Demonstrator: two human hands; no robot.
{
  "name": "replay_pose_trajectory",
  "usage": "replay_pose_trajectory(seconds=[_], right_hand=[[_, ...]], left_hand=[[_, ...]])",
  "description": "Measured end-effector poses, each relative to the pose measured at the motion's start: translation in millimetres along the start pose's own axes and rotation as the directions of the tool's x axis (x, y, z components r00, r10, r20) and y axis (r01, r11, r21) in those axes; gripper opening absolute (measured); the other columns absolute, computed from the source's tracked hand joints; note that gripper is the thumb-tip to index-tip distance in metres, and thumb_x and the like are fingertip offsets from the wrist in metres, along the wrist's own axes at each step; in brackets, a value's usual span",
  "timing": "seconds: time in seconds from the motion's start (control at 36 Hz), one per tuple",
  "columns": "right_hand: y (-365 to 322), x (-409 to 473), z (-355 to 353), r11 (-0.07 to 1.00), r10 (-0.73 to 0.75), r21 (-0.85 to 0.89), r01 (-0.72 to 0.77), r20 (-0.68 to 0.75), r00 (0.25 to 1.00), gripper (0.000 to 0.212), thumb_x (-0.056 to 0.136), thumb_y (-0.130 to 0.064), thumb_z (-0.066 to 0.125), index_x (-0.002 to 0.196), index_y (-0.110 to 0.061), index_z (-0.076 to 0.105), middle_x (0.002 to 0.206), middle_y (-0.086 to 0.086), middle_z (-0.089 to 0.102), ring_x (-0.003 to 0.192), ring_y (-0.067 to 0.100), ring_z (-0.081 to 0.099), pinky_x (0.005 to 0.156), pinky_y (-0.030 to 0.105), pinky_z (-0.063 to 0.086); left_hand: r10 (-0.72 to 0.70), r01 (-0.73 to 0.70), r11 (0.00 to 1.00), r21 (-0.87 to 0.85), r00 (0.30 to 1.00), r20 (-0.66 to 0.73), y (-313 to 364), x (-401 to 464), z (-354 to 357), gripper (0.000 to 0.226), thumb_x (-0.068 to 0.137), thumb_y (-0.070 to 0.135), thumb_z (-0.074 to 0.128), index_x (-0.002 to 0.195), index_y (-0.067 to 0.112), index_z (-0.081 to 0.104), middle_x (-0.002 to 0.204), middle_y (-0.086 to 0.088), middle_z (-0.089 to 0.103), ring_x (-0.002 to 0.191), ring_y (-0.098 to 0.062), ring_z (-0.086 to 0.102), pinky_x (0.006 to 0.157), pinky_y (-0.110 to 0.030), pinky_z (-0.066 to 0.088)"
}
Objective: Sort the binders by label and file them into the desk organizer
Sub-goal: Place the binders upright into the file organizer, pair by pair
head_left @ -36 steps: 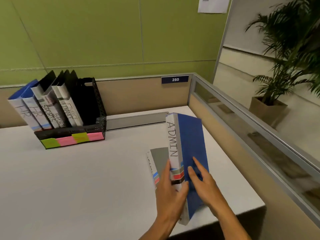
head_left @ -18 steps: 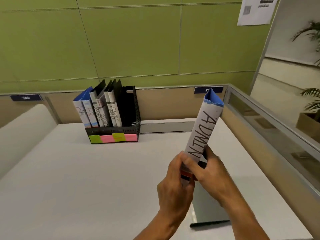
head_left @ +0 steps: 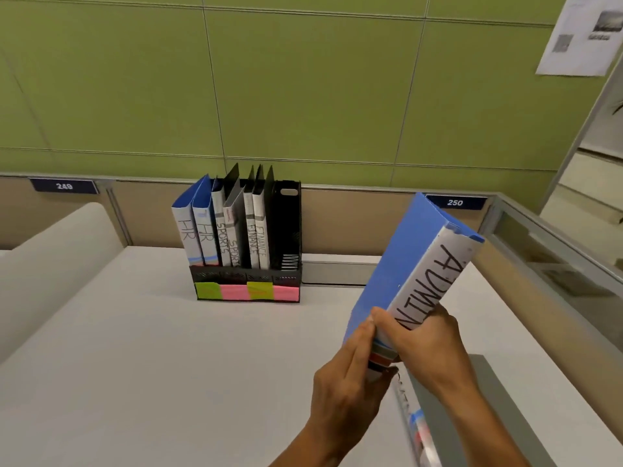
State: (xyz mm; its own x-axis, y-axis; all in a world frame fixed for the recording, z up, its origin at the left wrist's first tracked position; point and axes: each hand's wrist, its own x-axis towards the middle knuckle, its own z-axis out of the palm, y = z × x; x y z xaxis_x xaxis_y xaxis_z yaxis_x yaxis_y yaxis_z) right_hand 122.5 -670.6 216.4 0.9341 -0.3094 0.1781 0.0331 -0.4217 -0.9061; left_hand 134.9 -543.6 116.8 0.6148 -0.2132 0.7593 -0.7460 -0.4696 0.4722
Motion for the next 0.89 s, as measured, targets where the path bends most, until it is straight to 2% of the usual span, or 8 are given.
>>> replay_pose_trajectory(seconds=[0.17, 0.31, 0.39, 0.5, 0.56, 0.64, 0.78, 0.89], right_hand=[[-19.8, 39.3, 52.1, 0.998, -0.055, -0.021, 0.055, -0.029, 0.998, 0.035, 0.072, -0.039, 0.084, 0.089, -0.016, 0.063, 0.074, -0.006, 0.068, 0.068, 0.001, 0.068, 0.049, 0.013, 0.049], [-35.7, 65.0, 89.5, 0.996, -0.084, 0.029, 0.087, -0.089, 0.992, 0.043, 0.063, -0.056, 0.077, 0.088, -0.024, 0.06, 0.078, -0.018, 0.068, 0.077, -0.002, 0.068, 0.053, 0.015, 0.054], [-41.8, 81.6, 107.9, 0.993, -0.1, 0.054, 0.106, -0.099, 0.99, 0.05, 0.06, -0.059, 0.072, 0.094, -0.024, 0.061, 0.079, -0.014, 0.068, 0.079, 0.002, 0.069, 0.057, 0.018, 0.057], [-47.7, 107.6, 130.6, 0.989, -0.144, 0.03, 0.146, -0.081, 0.986, 0.038, 0.063, -0.056, 0.072, 0.083, -0.028, 0.056, 0.071, -0.021, 0.064, 0.068, 0.001, 0.067, 0.051, 0.013, 0.05], [-48.1, 121.1, 140.7, 0.986, -0.164, 0.002, 0.165, -0.067, 0.984, 0.031, 0.07, -0.047, 0.076, 0.082, -0.027, 0.056, 0.069, -0.021, 0.064, 0.065, 0.001, 0.065, 0.05, 0.012, 0.047], [-48.0, 141.3, 152.8, 0.984, -0.174, -0.032, 0.172, -0.064, 0.983, 0.026, 0.077, -0.036, 0.08, 0.083, -0.026, 0.057, 0.075, -0.022, 0.067, 0.07, 0.002, 0.067, 0.051, 0.015, 0.05], [-48.9, 170.8, 170.0, 0.986, -0.162, -0.04, 0.16, -0.049, 0.986, 0.025, 0.079, -0.039, 0.079, 0.085, -0.029, 0.057, 0.08, -0.029, 0.065, 0.077, -0.001, 0.068, 0.052, 0.015, 0.053], [-48.3, 191.0, 184.7, 0.985, -0.159, -0.074, 0.158, -0.007, 0.987, 0.023, 0.081, -0.038, 0.078, 0.086, -0.029, 0.058, 0.081, -0.03, 0.066, 0.079, -0.003, 0.068, 0.052, 0.015, 0.053]], left_hand=[[0.04, -0.041, 0.998, -0.044, 0.999, -0.032, -62.8, 24.9, -15.8, 0.078, 0.09, 0.035, 0.075, 0.151, 0.01, 0.034, 0.152, -0.003, 0.048, 0.138, -0.014, 0.05, 0.108, -0.022, 0.045], [0.041, -0.041, 0.996, -0.084, 0.999, 0.006, -111.0, 52.3, -31.6, 0.077, 0.093, 0.041, 0.069, 0.153, 0.011, 0.031, 0.156, -0.004, 0.043, 0.143, -0.014, 0.042, 0.111, -0.025, 0.043], [0.012, -0.005, 0.996, -0.095, 0.998, 0.068, -141.9, 63.5, -40.5, 0.082, 0.088, 0.048, 0.072, 0.149, 0.006, 0.036, 0.154, -0.008, 0.045, 0.144, -0.015, 0.04, 0.112, -0.029, 0.043], [-0.024, 0.041, 0.991, -0.127, 0.991, 0.134, -191.0, 76.6, -53.1, 0.094, 0.074, 0.05, 0.081, 0.145, 0.0, 0.044, 0.15, -0.008, 0.05, 0.142, -0.013, 0.042, 0.115, -0.026, 0.038], [-0.029, 0.048, 0.991, -0.122, 0.987, 0.16, -217.9, 83.2, -58.3, 0.09, 0.077, 0.054, 0.075, 0.142, -0.002, 0.049, 0.149, -0.008, 0.051, 0.14, -0.014, 0.044, 0.115, -0.027, 0.038], [-0.089, 0.115, 0.987, -0.111, 0.973, 0.213, -259.1, 91.4, -63.4, 0.086, 0.089, 0.07, 0.049, 0.144, 0.004, 0.049, 0.151, -0.003, 0.047, 0.143, -0.014, 0.041, 0.117, -0.029, 0.036], [-0.289, 0.274, 0.957, 0.091, 0.894, 0.344, -316.6, 83.3, -51.6, 0.086, 0.093, 0.074, 0.033, 0.155, 0.015, 0.034, 0.164, 0.001, 0.025, 0.154, -0.013, 0.012, 0.125, -0.041, 0.02], [-0.401, 0.308, 0.906, 0.29, 0.843, 0.358, -343.0, 76.7, -38.7, 0.084, 0.095, 0.071, 0.03, 0.156, 0.014, 0.03, 0.165, -0.003, 0.025, 0.155, -0.02, 0.009, 0.126, -0.05, 0.013]])
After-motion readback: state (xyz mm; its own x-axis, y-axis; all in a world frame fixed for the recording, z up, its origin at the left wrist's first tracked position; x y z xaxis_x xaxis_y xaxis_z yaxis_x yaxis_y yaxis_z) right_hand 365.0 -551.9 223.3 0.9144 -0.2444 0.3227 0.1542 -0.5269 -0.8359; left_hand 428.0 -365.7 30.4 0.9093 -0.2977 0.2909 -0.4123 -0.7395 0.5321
